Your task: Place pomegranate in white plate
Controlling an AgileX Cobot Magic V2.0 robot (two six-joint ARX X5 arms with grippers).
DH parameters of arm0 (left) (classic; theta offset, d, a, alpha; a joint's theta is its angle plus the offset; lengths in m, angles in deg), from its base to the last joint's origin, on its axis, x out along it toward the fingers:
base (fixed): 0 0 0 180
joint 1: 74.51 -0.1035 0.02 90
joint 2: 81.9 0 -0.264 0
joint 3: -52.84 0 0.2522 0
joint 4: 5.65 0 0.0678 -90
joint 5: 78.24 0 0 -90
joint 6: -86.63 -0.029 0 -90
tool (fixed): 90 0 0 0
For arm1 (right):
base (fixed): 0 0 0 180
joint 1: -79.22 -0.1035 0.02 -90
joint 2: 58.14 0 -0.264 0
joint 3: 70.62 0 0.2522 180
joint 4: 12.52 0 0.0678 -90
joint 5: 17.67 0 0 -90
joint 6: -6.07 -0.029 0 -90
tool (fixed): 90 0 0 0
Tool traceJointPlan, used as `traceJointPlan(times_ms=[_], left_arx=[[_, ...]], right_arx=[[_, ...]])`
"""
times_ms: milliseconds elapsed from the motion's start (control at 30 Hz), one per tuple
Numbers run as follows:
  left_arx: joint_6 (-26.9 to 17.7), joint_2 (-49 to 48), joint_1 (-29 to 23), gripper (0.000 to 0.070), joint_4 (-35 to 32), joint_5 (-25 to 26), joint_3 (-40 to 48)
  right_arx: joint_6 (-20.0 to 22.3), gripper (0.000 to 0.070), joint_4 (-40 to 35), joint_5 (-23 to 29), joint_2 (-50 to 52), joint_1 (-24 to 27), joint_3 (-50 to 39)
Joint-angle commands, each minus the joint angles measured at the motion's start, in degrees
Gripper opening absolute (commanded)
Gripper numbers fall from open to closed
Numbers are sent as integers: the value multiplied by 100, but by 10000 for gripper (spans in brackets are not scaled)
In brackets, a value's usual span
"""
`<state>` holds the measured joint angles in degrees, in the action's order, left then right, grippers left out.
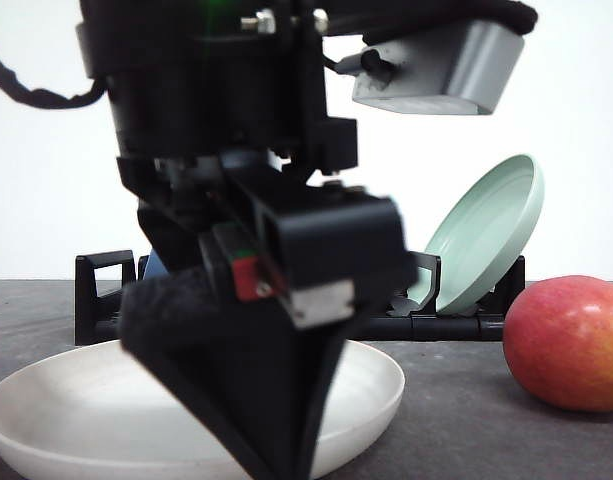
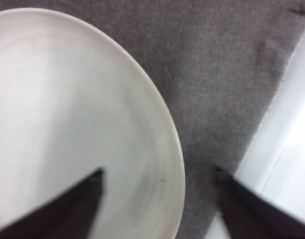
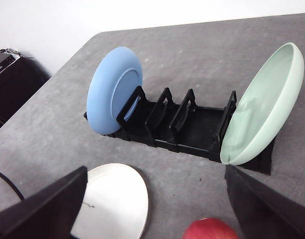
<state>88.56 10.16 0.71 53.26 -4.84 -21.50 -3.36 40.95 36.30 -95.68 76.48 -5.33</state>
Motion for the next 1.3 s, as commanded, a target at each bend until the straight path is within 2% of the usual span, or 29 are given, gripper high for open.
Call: traceJointPlan(times_ms=[0,200,300,400,500,533,733,800,1033,1267], left_arx=[[285,-133,39,588,22,-31,-131],[919,-986,-150,597,188,-31,-129],[1058,-1550,-265,596,378,-31,-129],[1154,-2178,-369,596,572,-33,-114],[1276,-2908,-439,595,662,-46,-40],[1309,-3137,-444,595,667,-50,6],[1702,-4924,-444,592,630,-62,577],[1834,-5479,-444,592,636,-170,751],[1975,-6993,-444,592,811,-322,1088],[2099,-7382,-444,592,1014,-339,1088]], right_arx=[[-70,563,-2,-31,-24,-20,92],[-59,564,658,-155,-455,-187,92],[48,564,1056,-129,-890,-391,92],[111,569,1274,104,-1352,-649,92],[242,671,1392,505,-1855,-973,92],[284,700,1399,631,-2003,-1081,92],[693,700,1363,1717,-2914,-1704,92],[710,700,1293,1979,-3169,-1836,92],[822,700,808,2450,-4024,-2083,92],[861,700,599,2419,-4752,-2113,92]])
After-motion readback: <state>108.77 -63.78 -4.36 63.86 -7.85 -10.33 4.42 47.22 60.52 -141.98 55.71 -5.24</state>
